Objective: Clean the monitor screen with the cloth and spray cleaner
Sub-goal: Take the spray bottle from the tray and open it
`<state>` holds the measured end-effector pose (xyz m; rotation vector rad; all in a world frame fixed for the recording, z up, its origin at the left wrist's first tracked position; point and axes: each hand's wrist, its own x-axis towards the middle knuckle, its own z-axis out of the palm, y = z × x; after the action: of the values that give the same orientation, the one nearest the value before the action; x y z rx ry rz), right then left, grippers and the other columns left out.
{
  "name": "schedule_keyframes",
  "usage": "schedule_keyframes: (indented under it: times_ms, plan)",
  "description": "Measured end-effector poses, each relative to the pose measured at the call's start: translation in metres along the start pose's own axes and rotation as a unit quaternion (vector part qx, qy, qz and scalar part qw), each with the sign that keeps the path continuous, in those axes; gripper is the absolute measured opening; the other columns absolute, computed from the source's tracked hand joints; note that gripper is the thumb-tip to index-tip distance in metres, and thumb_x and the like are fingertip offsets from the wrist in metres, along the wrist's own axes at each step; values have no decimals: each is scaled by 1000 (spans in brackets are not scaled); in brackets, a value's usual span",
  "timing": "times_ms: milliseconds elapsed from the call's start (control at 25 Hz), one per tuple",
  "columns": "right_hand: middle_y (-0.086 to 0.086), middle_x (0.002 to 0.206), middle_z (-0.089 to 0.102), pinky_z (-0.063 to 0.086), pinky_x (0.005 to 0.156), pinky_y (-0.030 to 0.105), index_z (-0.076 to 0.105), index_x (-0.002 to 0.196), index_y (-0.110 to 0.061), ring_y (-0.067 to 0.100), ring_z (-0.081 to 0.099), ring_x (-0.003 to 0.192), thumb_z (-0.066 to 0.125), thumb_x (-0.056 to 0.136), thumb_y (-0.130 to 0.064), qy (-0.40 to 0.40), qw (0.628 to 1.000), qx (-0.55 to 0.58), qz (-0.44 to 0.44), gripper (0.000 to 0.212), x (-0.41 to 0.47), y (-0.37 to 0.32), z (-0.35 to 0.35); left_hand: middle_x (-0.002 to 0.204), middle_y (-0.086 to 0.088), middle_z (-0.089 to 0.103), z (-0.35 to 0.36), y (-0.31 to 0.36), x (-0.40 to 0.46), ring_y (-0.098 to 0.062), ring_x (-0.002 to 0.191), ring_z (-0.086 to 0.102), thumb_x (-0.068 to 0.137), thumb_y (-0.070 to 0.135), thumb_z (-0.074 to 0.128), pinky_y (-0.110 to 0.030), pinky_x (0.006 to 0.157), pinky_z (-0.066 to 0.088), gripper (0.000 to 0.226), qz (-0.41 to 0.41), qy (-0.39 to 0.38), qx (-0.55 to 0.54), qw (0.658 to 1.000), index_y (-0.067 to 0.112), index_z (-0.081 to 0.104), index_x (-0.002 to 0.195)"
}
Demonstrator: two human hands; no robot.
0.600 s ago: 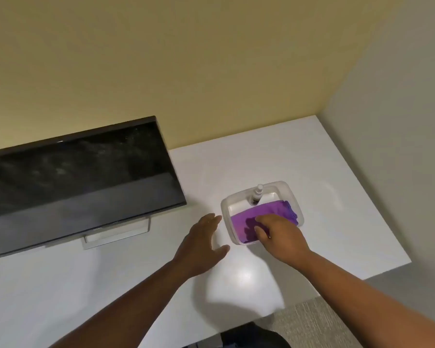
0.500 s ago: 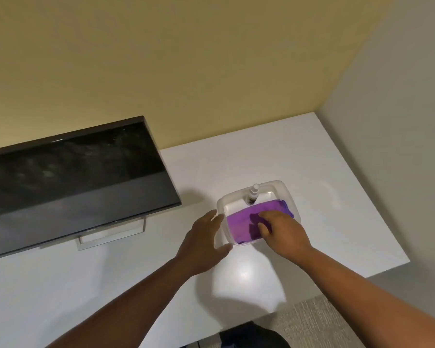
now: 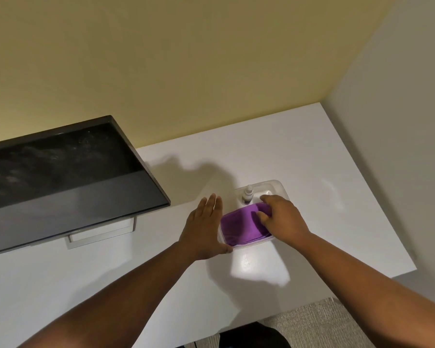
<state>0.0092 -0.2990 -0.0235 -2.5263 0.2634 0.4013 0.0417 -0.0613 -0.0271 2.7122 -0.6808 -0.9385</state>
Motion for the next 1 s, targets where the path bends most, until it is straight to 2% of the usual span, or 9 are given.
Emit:
schedule_keyframes:
  times_ms: [80,160,320,400,520,640,720,880,1000]
  plan:
    - [-6,118,67,50,85,31,59,136,-22,19,67,100,68,92,-39,9,998,63,14,48,7,-7,-1,169,-3,-26,0,-2,3,-27,157,-21,76,73,73,-45,127,4,137,-7,-2,12,1000,18,-20,160]
    - [-9,110,65,47,82,28,54,142,-26,12,65,89,71,92,-44,35,994,101,1,56,14,-19,-1,170,-2,-24,-1,-4,3,-28,157,-19,74,75,72,-46,127,5,138,-18,-2,15,1000,19,-20,160]
    - [-5,96,70,50,80,30,65,130,-20,15,64,85,67,97,-36,74,990,115,-23,37,23,-30,-5,171,-2,-22,0,0,3,-29,158,-15,74,76,72,-47,126,7,139,-20,0,15,1000,20,-20,160]
    - [-2,85,70,53,78,36,73,108,-16,16,63,79,63,99,-29,74,991,101,-41,19,24,-32,-8,171,-1,-21,0,2,4,-29,158,-14,73,75,74,-46,126,7,139,-20,-2,8,1000,20,-19,161]
    - [1,69,63,51,70,41,68,82,-11,19,59,70,61,99,-22,82,990,102,-58,21,19,-35,-12,171,-1,-21,0,2,5,-29,159,-13,72,75,75,-47,126,7,140,-18,-2,5,1000,21,-19,161]
    - [1,67,63,50,68,37,66,77,-11,19,59,70,63,97,-22,109,985,115,-69,23,8,-40,-18,171,-1,-20,-2,1,1,-29,158,-14,72,74,76,-46,126,8,140,-16,8,-6,1000,20,-18,161]
    - [-1,66,63,48,66,31,66,74,-15,15,59,69,65,95,-24,129,981,119,-80,23,0,-47,-24,172,0,-17,-4,2,-5,-26,159,-11,73,74,74,-43,127,9,136,-7,43,-36,998,20,-14,162]
    - [-9,73,69,51,68,25,71,84,-23,9,64,73,67,95,-28,131,976,146,-96,13,-17,-77,-36,173,2,10,-20,7,-21,-19,159,13,85,64,71,-34,123,23,111,63,151,-127,978,22,6,165]
    - [-13,75,68,50,69,23,73,87,-27,7,65,73,66,93,-33,132,975,147,-106,11,-33,-109,-40,169,8,26,-38,5,-42,-11,152,29,88,54,74,-29,118,34,97,79,191,-217,954,32,18,163]
